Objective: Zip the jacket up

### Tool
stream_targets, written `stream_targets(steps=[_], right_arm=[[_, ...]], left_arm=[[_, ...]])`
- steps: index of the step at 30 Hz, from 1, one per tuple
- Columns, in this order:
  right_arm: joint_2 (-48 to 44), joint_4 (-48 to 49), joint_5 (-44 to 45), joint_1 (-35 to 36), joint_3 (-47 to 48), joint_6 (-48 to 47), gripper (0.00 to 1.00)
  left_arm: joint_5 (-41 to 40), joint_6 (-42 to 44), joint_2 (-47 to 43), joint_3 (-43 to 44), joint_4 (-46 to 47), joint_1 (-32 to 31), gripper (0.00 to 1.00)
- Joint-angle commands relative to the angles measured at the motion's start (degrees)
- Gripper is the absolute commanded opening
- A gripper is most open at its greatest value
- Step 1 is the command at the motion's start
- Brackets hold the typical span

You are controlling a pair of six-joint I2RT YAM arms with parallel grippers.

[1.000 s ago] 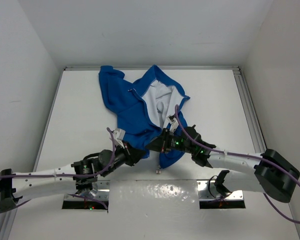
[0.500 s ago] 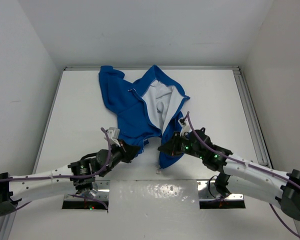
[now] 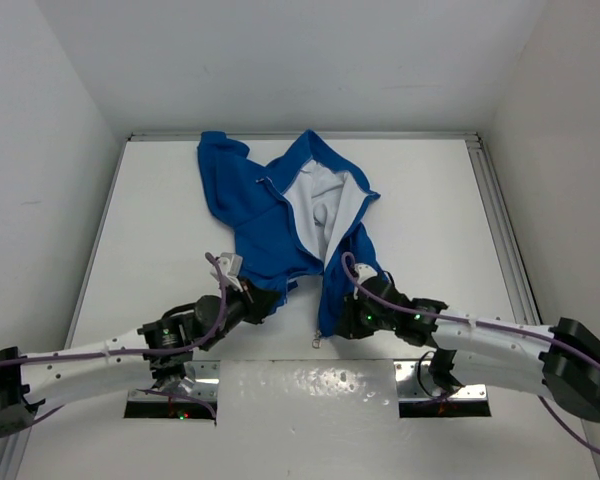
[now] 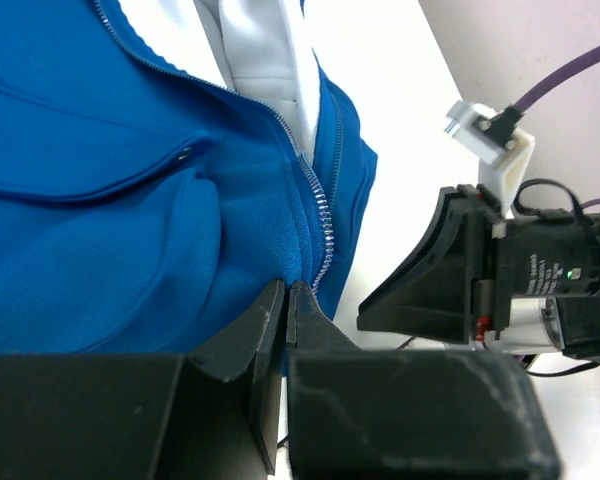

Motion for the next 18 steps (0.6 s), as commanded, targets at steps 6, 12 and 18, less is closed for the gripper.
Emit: stream_targets(steps=[6,12,18], right_arm=[[9.2,0.0,8.1,5.5,7.4,-6.1,0.39],[14.2,-0.4,11.4,5.5,9.0,-8.1,0.41],[16.8,-0.6,13.1,5.9,11.1,-9.3,0.46]], left_arm=[[1.7,0.3,1.6,0.5,3.6,1.6,0.00],[1.7,1.1,0.4,1.0,1.8,2.4,0.00],[1.8,0.5,-0.7,-0.2,1.1,3.3,0.00]])
